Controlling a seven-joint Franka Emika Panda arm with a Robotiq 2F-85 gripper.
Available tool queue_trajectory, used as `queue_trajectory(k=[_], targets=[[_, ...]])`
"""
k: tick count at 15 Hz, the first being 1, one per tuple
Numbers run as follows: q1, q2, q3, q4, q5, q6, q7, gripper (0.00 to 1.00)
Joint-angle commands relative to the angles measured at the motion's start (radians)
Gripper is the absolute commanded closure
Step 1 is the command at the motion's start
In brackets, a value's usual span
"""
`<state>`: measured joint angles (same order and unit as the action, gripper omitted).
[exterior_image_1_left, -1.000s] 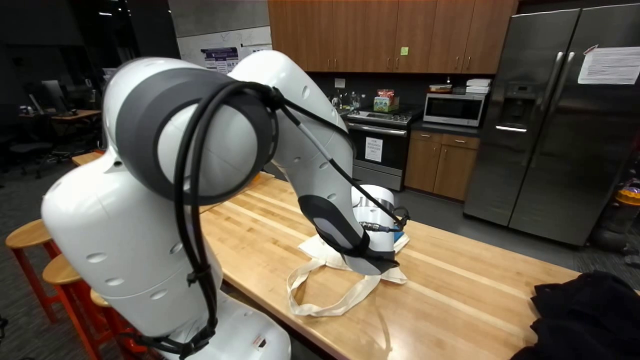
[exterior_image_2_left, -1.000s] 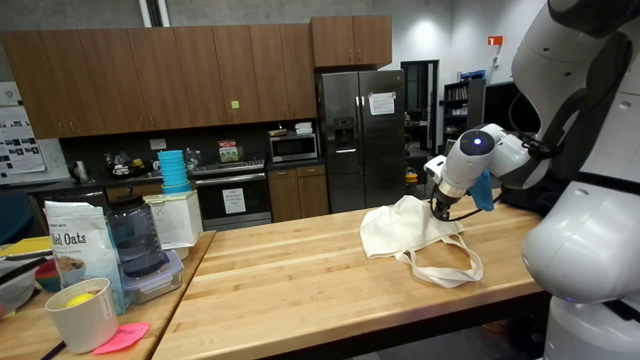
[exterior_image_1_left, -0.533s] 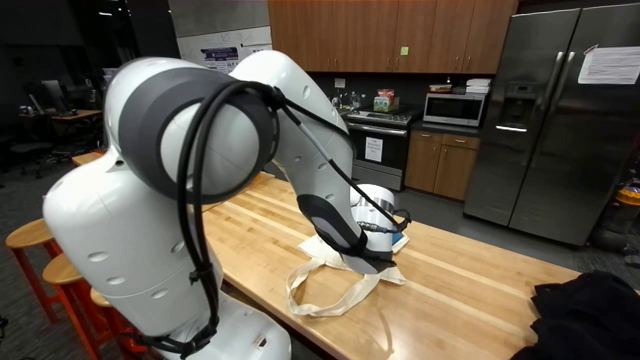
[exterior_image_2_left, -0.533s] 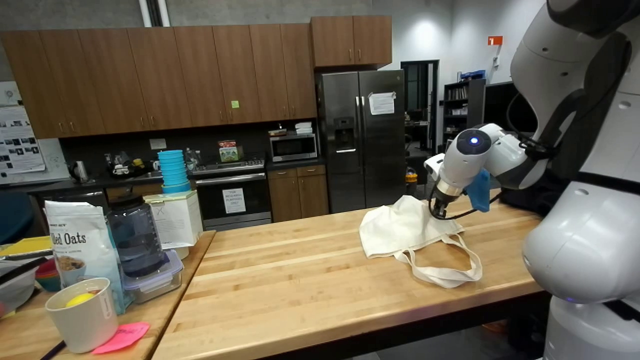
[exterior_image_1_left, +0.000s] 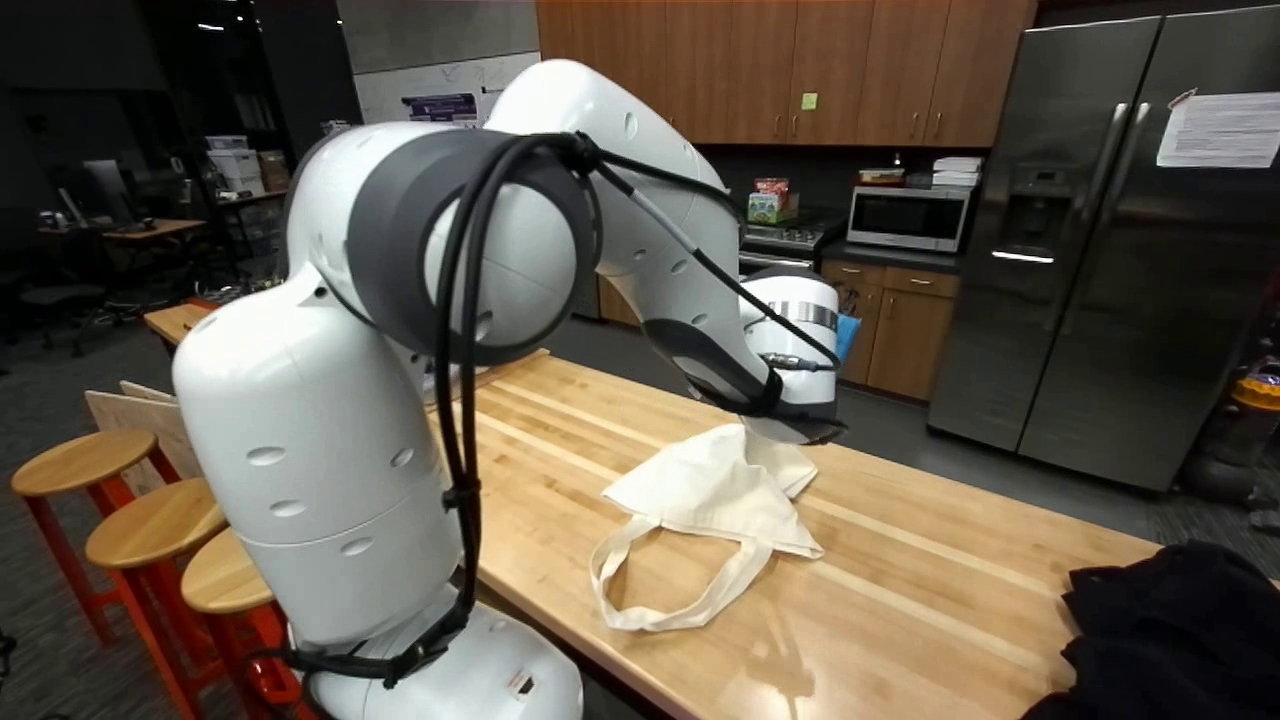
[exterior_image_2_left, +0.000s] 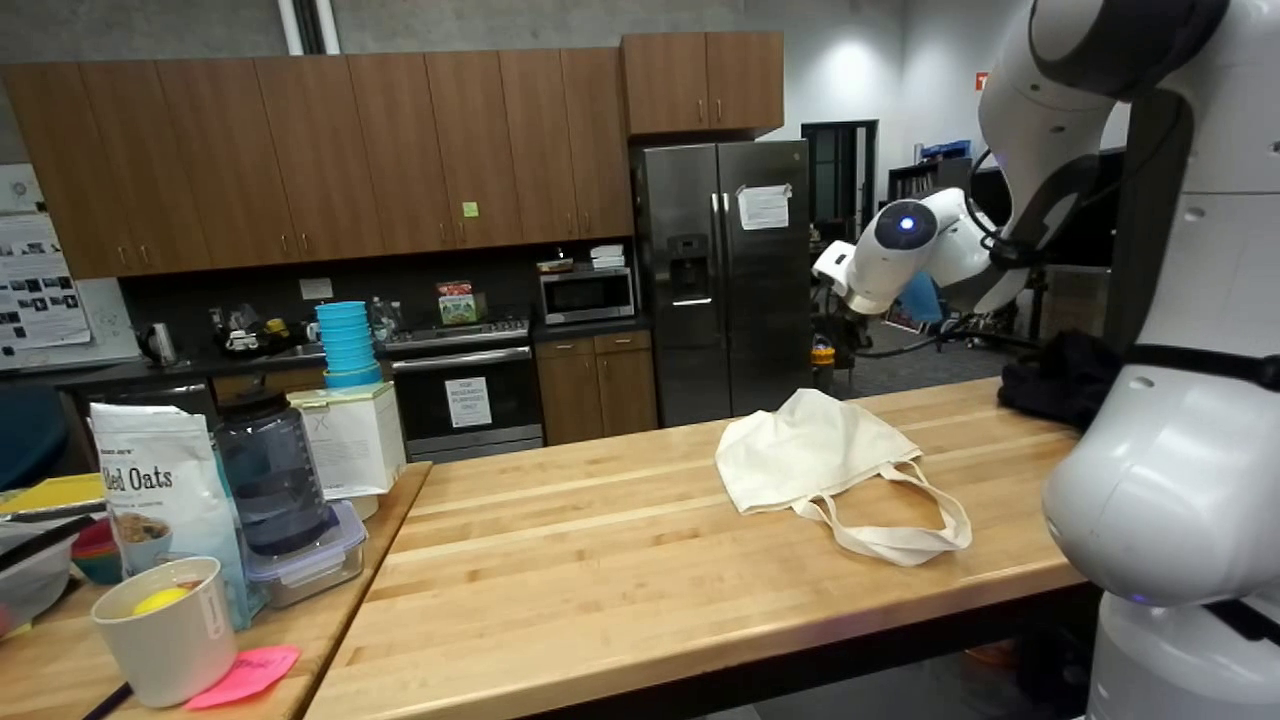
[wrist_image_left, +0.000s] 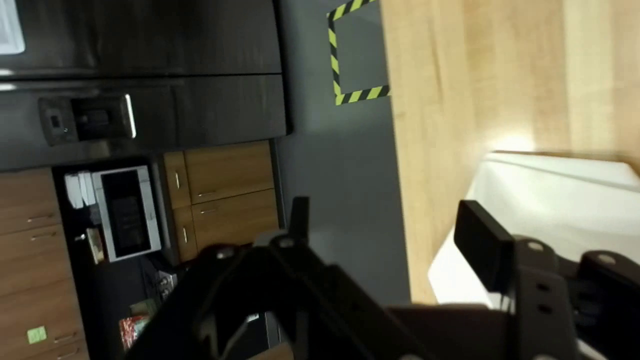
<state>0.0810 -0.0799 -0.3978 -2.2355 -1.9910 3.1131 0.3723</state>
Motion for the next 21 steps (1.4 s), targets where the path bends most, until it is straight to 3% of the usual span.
queue_trajectory(k=[1, 3, 4, 12, 15, 21], targets=[[0.005, 0.089, -0.02, 0.168, -0.162, 0.079, -0.008, 0.0], [0.019, 0.078, -0.014, 0.172, -0.344, 0.081, 0.062, 0.0], [0.004, 0.062, -0.004, 0.139, -0.233, 0.054, 0.021, 0.0], [0.005, 0.071, -0.002, 0.14, -0.242, 0.054, 0.035, 0.0], [0.015, 0.067, 0.011, 0.175, -0.196, 0.051, 0.007, 0.0], [0.024, 0.085, 0.022, 0.104, 0.016, 0.127, 0.0, 0.0]])
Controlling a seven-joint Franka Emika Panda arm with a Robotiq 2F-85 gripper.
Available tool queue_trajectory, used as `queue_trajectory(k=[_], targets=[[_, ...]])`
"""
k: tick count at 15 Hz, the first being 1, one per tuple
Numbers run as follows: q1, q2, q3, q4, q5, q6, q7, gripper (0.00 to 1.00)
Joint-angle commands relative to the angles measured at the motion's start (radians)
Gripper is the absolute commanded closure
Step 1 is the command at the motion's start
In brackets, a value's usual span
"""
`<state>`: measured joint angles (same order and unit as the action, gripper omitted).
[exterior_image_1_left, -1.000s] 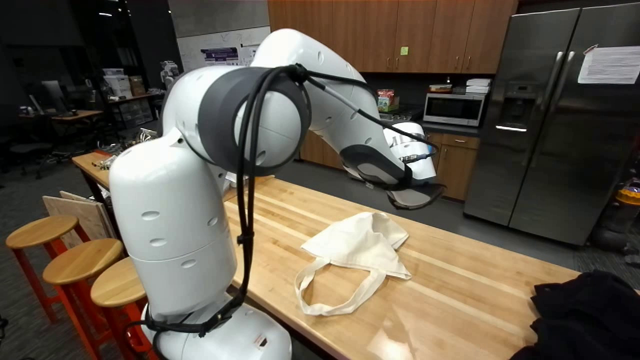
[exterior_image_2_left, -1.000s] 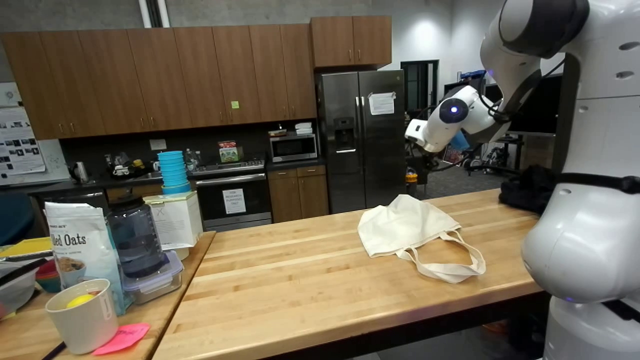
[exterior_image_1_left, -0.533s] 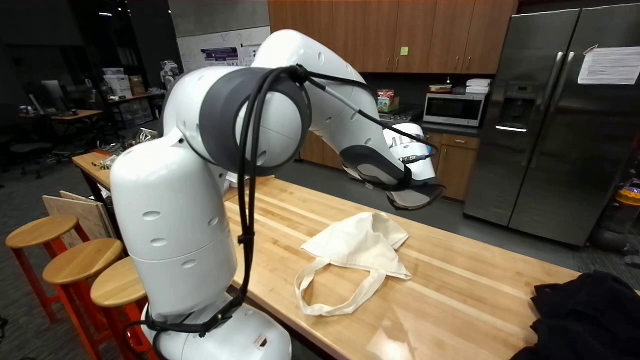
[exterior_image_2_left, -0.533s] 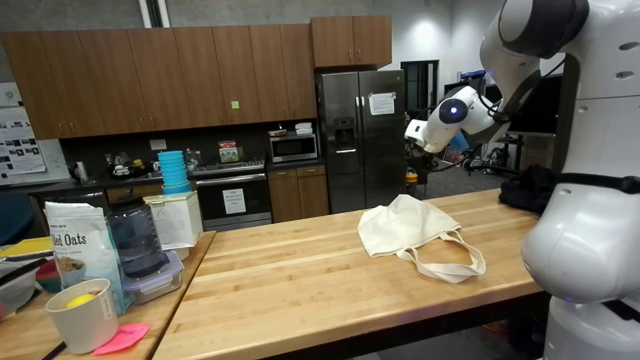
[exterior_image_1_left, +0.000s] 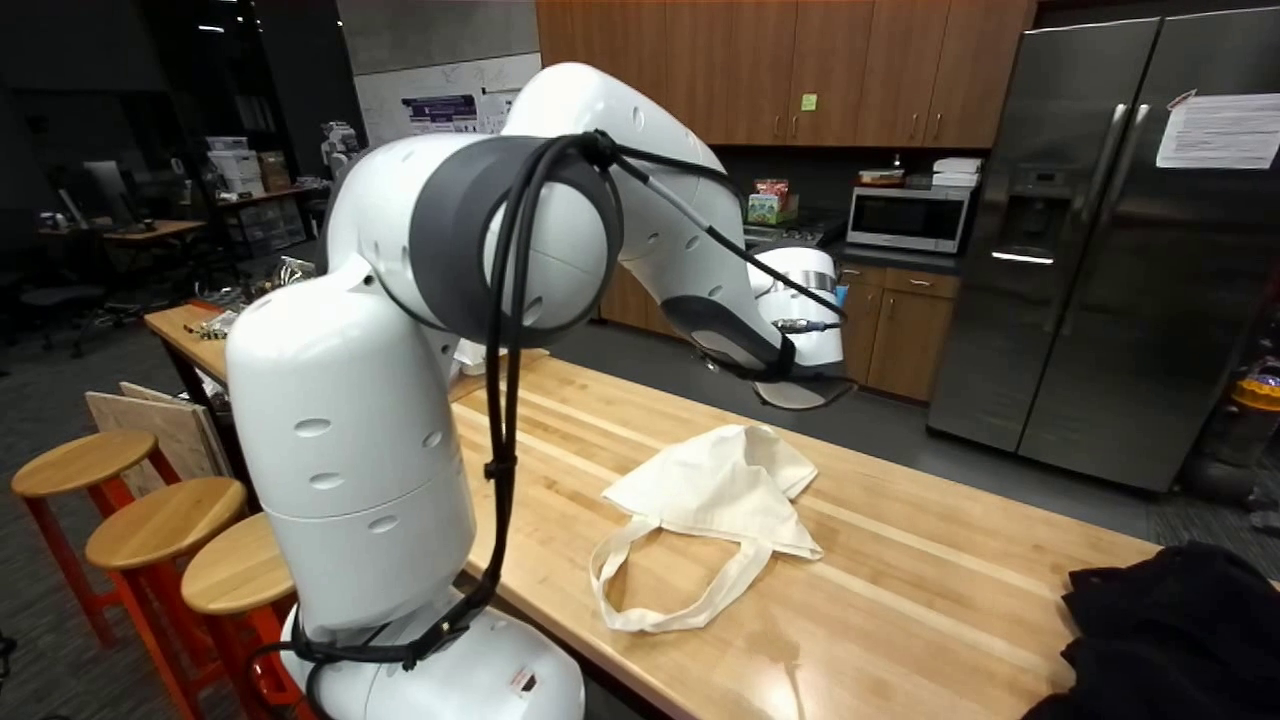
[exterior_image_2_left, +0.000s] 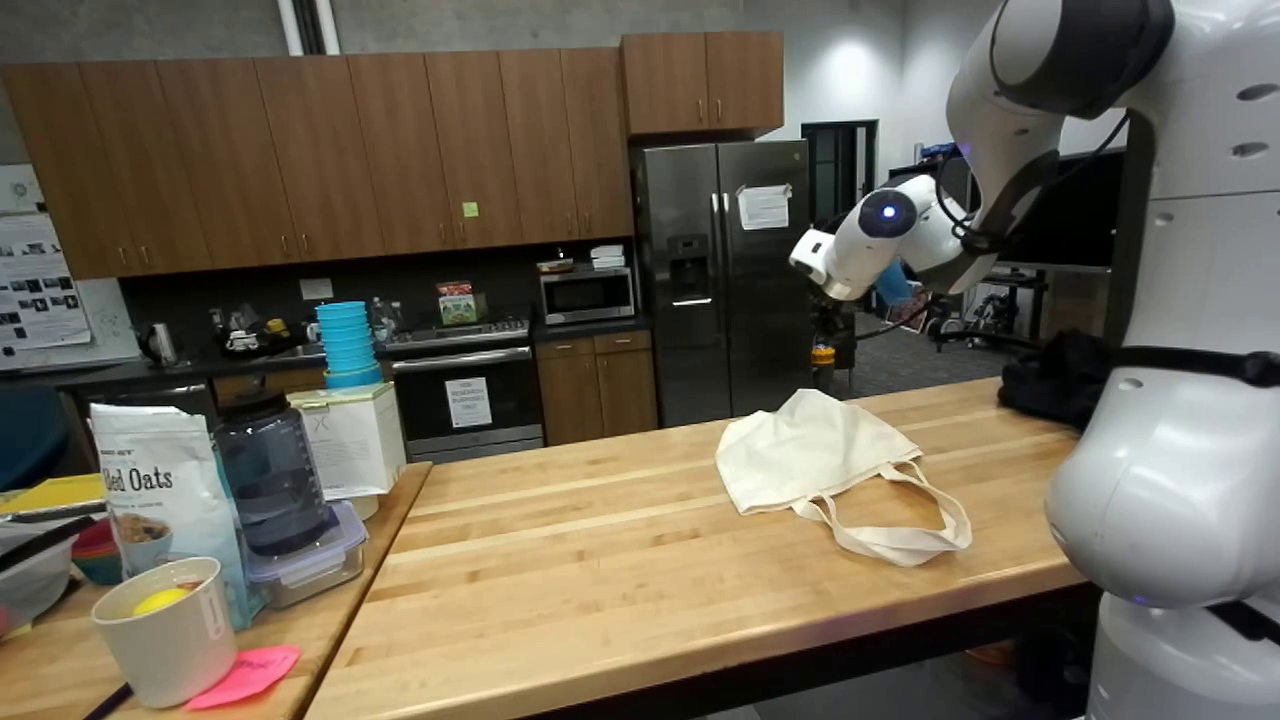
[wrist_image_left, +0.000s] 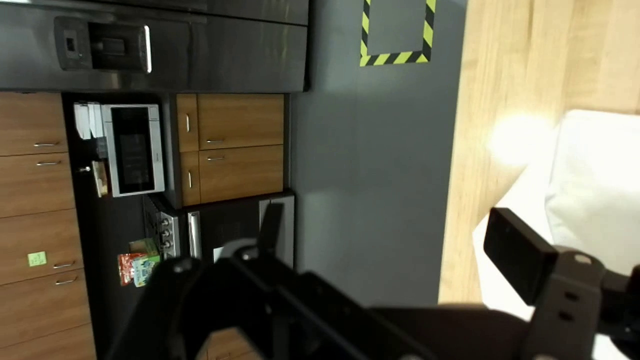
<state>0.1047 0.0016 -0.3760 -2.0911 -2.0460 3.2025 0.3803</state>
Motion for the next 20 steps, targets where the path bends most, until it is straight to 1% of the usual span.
queue_trajectory(k=[1, 3, 4, 19, 20], targets=[[0.004, 0.0, 0.005, -0.058, 0.08, 0.037, -0.002, 0.0], [0.009, -0.006, 0.01, -0.08, 0.081, 0.029, -0.005, 0.0], [0.009, 0.01, 0.009, -0.061, 0.069, 0.02, 0.001, 0.0], [0.012, 0.009, 0.012, -0.073, 0.071, 0.02, 0.002, 0.0], [0.015, -0.007, 0.015, -0.092, 0.079, 0.044, -0.011, 0.0]])
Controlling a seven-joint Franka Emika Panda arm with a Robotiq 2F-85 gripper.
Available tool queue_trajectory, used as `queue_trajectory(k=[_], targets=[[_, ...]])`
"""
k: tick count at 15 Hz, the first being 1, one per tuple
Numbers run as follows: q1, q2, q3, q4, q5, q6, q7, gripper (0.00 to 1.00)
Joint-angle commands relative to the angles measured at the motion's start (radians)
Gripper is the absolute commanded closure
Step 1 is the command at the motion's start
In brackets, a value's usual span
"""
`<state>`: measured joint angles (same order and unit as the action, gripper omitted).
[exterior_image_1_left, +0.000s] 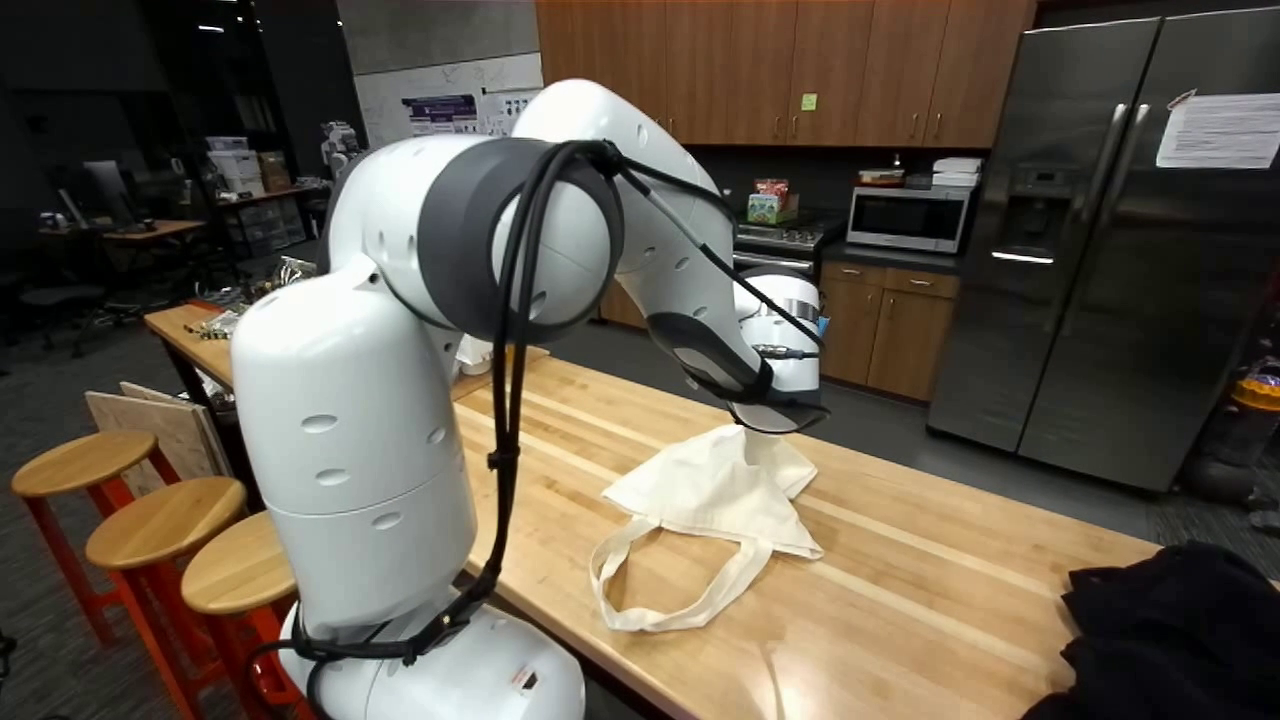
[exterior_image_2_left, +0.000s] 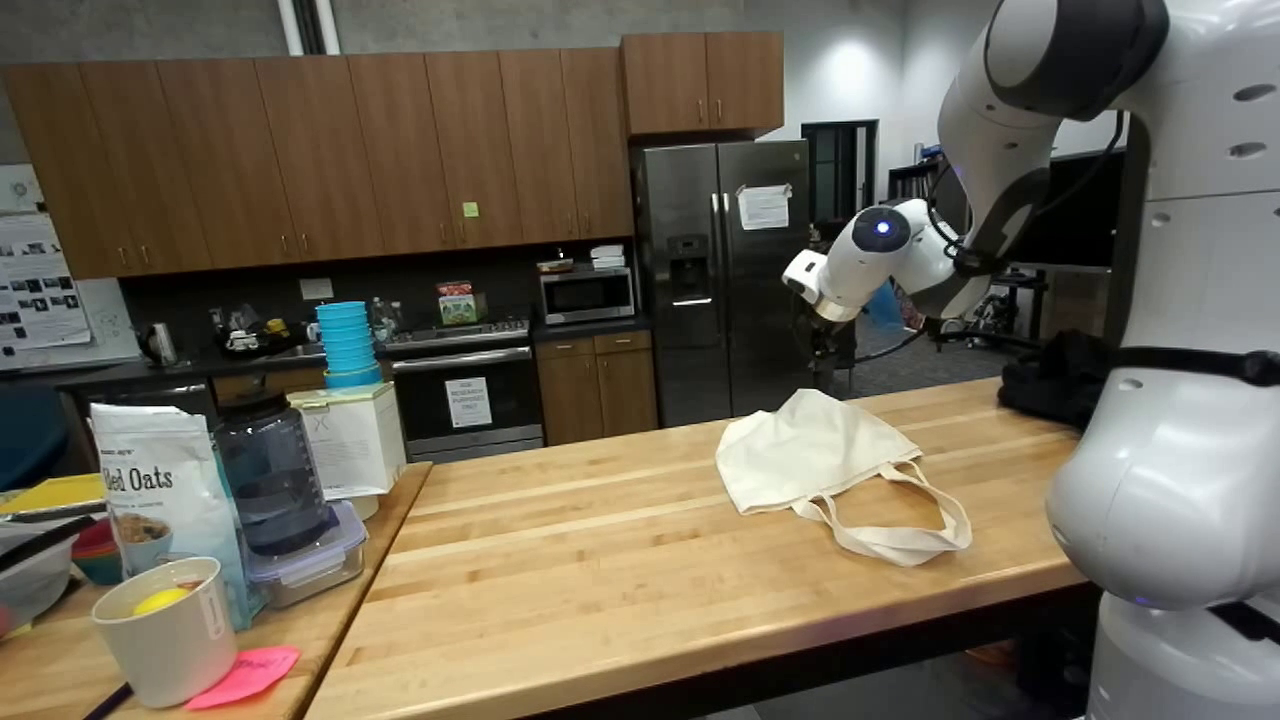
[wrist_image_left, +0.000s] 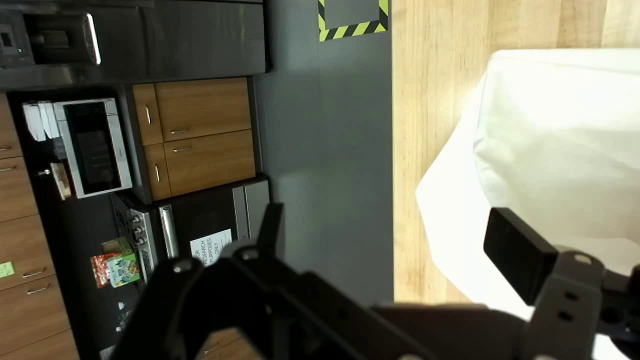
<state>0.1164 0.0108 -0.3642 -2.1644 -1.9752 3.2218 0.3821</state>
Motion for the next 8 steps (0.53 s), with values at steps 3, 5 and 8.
queue_trajectory(k=[3, 5, 8], targets=[[0.014, -0.029, 0.015, -0.044, 0.024, 0.13, 0.001, 0.0], [-0.076, -0.028, 0.107, -0.08, 0.195, 0.228, -0.107, 0.0], [0.016, -0.039, 0.09, -0.118, 0.188, 0.252, 0.07, 0.0]])
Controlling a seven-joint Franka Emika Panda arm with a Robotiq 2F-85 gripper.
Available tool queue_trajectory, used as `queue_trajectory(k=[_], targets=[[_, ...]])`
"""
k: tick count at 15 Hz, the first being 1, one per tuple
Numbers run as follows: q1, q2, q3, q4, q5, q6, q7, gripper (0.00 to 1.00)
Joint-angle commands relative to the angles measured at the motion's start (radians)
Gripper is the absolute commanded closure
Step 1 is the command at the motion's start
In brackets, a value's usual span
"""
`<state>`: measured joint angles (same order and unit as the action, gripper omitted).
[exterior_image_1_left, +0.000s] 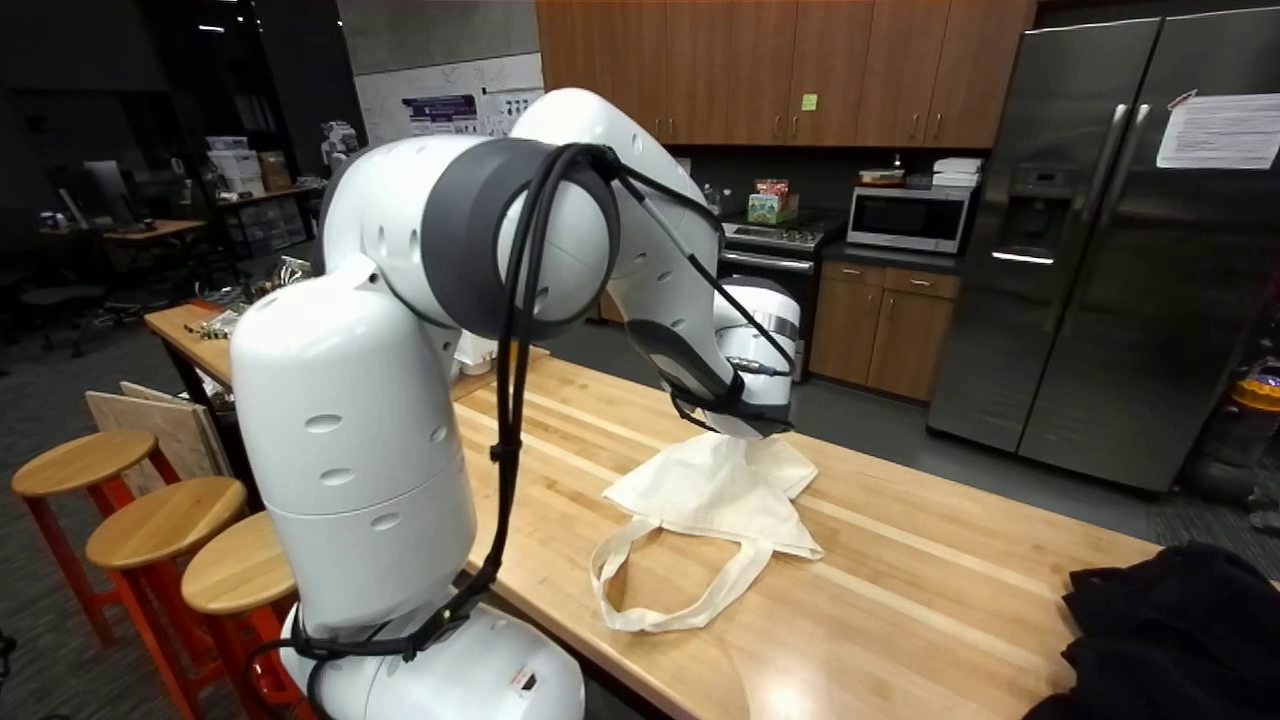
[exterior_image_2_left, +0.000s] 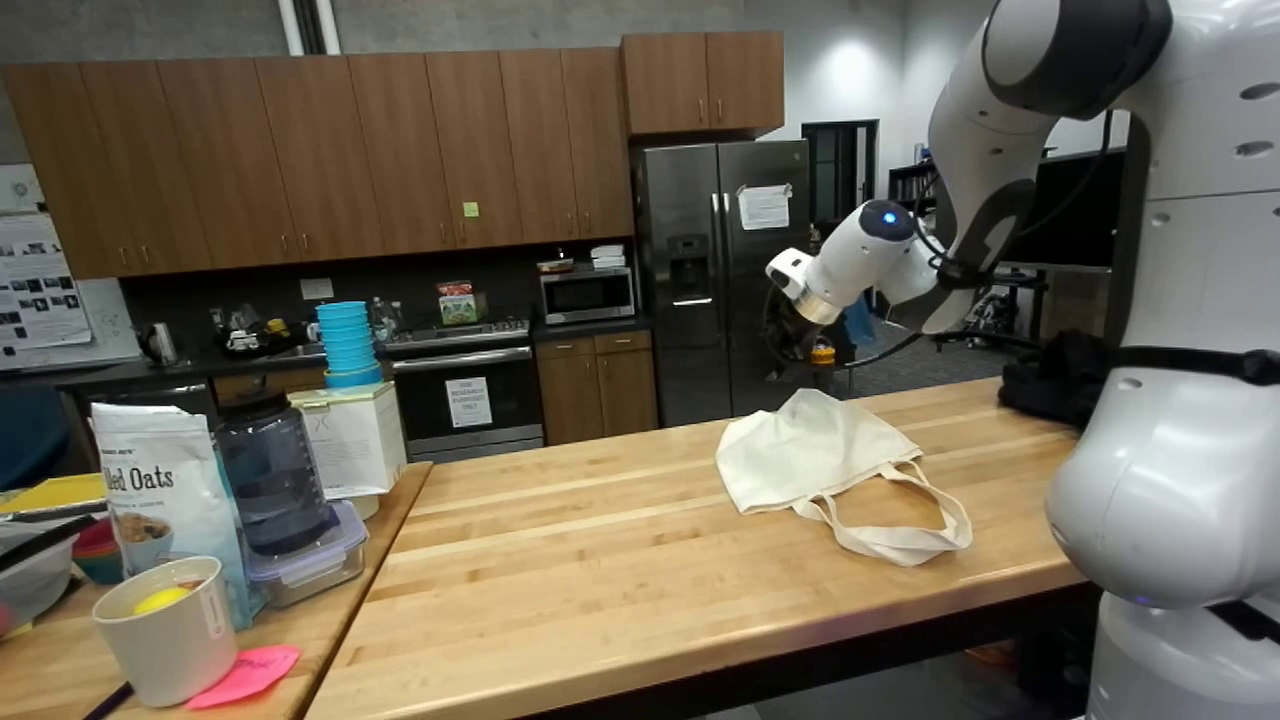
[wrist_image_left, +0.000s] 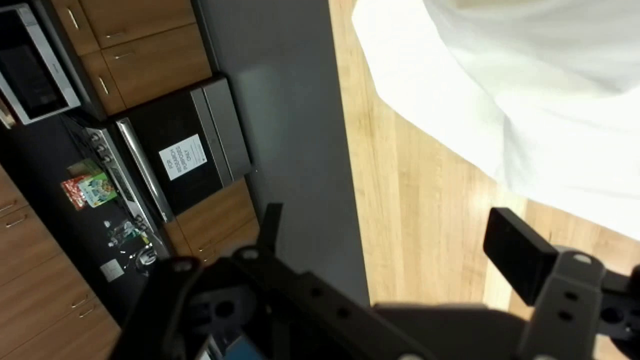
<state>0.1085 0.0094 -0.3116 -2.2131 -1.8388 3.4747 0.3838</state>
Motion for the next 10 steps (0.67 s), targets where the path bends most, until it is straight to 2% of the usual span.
queue_trajectory(k=[1, 5, 6, 10], targets=[[0.025, -0.026, 0.038, -0.071, 0.056, 0.003, 0.101, 0.0], [0.024, 0.039, 0.048, -0.121, -0.005, -0.02, 0.266, 0.0], [0.011, 0.07, 0.018, -0.112, -0.045, 0.008, 0.302, 0.0], [0.009, 0.099, -0.061, -0.123, -0.172, -0.009, 0.471, 0.0]])
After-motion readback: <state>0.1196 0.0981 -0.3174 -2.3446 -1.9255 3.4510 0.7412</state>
